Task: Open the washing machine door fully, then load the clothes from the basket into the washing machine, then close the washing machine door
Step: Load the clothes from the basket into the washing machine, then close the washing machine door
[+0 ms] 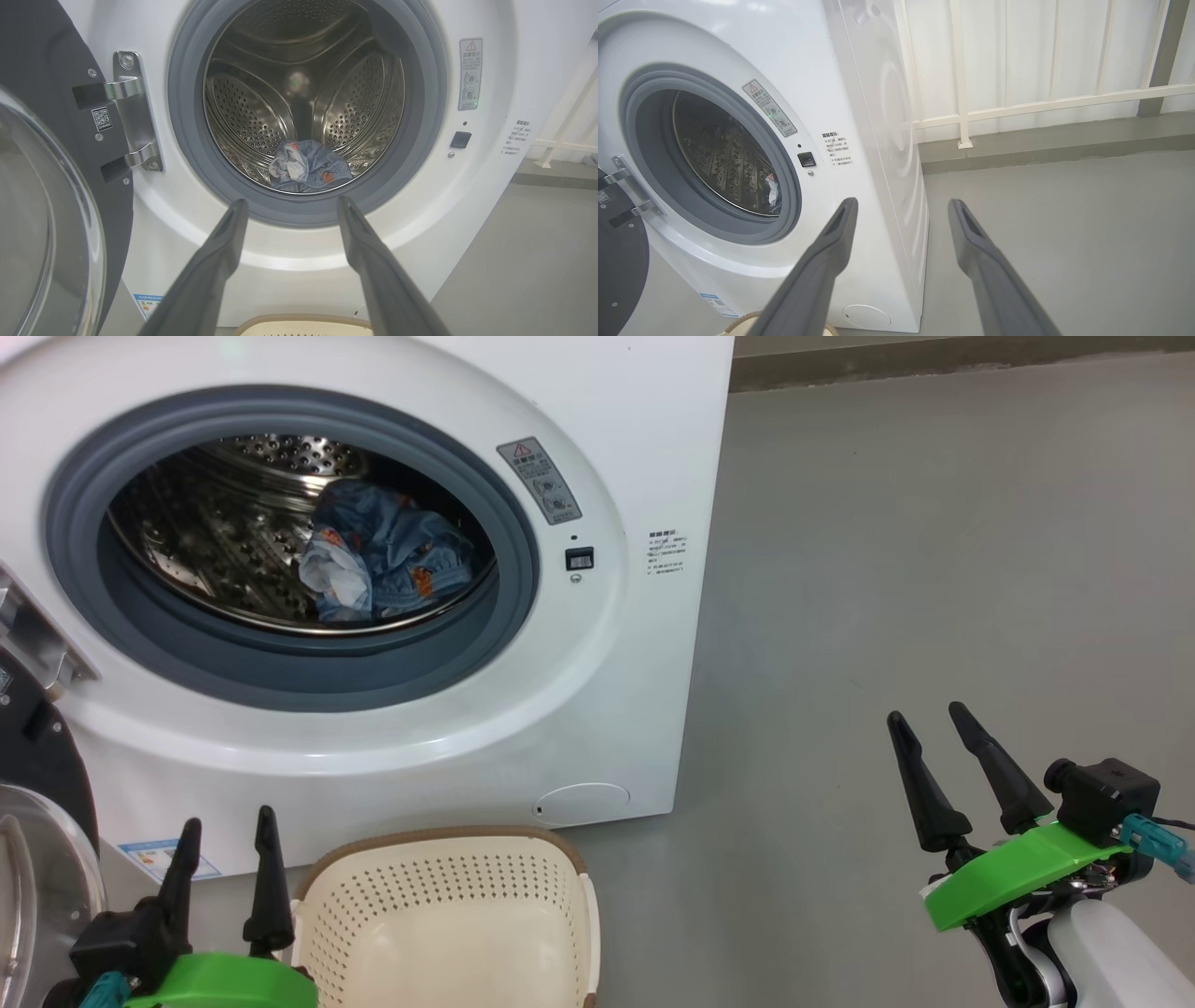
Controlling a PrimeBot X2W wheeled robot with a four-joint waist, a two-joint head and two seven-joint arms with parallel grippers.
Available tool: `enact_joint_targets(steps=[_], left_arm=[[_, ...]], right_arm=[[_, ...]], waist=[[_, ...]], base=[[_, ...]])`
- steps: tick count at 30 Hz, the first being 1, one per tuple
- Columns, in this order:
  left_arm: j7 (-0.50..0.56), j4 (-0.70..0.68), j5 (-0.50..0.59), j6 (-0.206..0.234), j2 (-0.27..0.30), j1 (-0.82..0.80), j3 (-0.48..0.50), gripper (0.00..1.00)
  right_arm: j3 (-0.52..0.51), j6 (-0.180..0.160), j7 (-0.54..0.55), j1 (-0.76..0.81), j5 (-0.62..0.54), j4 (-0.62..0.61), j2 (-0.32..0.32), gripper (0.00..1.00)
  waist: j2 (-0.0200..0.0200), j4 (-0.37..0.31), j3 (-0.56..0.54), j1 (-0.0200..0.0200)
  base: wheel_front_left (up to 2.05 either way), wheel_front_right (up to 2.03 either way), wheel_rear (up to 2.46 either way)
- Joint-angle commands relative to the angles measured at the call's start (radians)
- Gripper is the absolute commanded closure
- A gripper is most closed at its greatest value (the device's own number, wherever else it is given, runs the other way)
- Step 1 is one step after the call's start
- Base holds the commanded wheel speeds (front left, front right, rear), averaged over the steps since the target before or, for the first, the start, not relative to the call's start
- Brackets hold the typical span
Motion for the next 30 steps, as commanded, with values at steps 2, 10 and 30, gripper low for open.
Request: enact_joint_targets(steps=[2,10,30], left_arm=[[-0.006,-0.028,0.008,-0.005,0.016,-0.026,0.039,0.0],[-0.006,-0.032,0.015,-0.005,0.007,-0.022,0.046,0.0],[-0.006,-0.024,0.019,-0.012,-0.004,-0.023,0.062,0.0]], right_arm=[[0.011,0.007,-0.008,-0.012,0.01,-0.024,-0.015,0.0],[0.013,0.007,-0.008,-0.012,0.009,-0.023,-0.014,0.0],[0.016,0.007,-0.008,-0.016,0.01,-0.017,-0.014,0.0]], waist=[[0.0,0.001,-0.001,0.0],[0.0,0.002,-0.001,0.0],[0.0,0.0,-0.006,0.0]], base=[[0.0,0.0,0.0],[0.0,0.0,0.0],[0.0,0.0,0.0]])
